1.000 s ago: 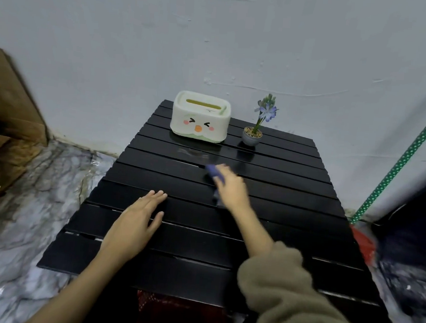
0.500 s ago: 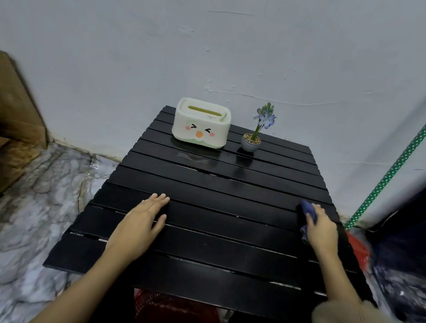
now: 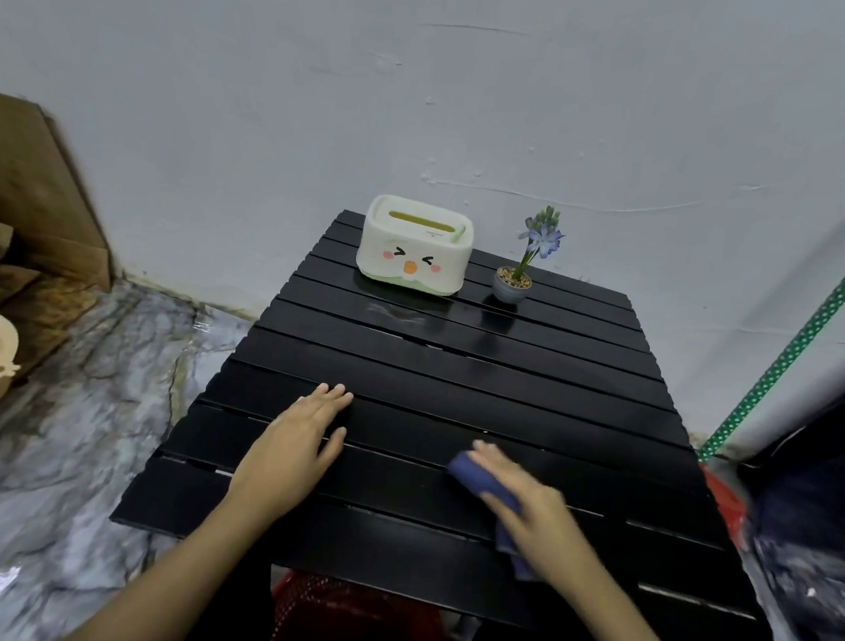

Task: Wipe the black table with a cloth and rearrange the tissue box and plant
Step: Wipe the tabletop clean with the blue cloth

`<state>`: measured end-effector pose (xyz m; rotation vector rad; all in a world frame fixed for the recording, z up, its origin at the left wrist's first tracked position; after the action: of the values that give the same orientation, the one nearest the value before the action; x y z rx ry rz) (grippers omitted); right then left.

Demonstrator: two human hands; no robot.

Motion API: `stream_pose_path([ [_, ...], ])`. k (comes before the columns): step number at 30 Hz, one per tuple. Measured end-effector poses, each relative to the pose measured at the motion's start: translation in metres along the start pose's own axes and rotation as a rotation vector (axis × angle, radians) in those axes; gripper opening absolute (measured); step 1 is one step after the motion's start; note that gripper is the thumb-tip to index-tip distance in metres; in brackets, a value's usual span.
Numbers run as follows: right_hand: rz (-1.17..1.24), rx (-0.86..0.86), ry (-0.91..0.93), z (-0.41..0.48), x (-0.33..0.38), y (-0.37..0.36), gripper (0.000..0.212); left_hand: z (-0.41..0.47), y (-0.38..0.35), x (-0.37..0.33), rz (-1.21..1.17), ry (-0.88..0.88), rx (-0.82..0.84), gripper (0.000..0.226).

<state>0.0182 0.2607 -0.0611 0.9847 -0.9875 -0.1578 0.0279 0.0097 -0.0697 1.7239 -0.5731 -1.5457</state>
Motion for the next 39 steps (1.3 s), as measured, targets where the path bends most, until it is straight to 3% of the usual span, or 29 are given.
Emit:
stream_pose_path([
  [5,-0.215,-0.337,-0.415,-0.009,-0.085,0.075,0.041,0.006,0.020,0.014,-0.236,0.048,0.107,0.043],
  [8,-0.273,-0.431,-0.536,0.033,-0.094,0.067,0.039,0.008,0.041,0.040,-0.150,0.054,0.056,0.042],
  [12,-0.225,-0.392,-0.486,0.120,-0.073,0.021,0.036,0.004,0.051,0.064,-0.063,0.037,0.006,0.042],
  [16,-0.164,-0.159,-0.170,0.207,-0.003,-0.059,0.041,0.002,0.048,0.064,0.022,-0.023,-0.043,0.042],
  [22,-0.036,0.096,0.132,0.185,0.055,-0.103,0.041,0.002,0.047,0.067,0.039,-0.015,-0.047,0.041],
  [25,-0.043,0.050,0.093,0.136,0.028,-0.066,0.042,0.001,0.047,0.066,0.042,-0.010,-0.038,0.042],
  [29,-0.123,-0.196,-0.195,0.104,-0.034,0.011,0.039,0.000,0.048,0.066,0.037,0.000,-0.041,0.041],
  [32,-0.204,-0.274,-0.346,0.119,-0.059,0.031,0.037,0.001,0.047,0.064,0.035,0.011,-0.051,0.041],
  [35,-0.192,-0.323,-0.372,0.155,-0.063,0.012,0.034,0.002,0.045,0.064,0.060,0.029,-0.044,0.049],
  [39,-0.116,-0.214,-0.195,0.223,-0.002,-0.052,0.037,0.003,0.044,0.066,0.061,0.031,-0.036,0.074],
])
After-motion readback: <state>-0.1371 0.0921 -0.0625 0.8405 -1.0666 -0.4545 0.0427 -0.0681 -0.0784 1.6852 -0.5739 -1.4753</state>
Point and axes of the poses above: each hand's wrist, its own z-axis towards the middle knuckle, its own y-axis out of the back of the hand, x = y × z, the point moved 6 cm from there along z, towards the middle knuckle, and after that the axes turned 14 degrees about y, right-handed, at the moved point
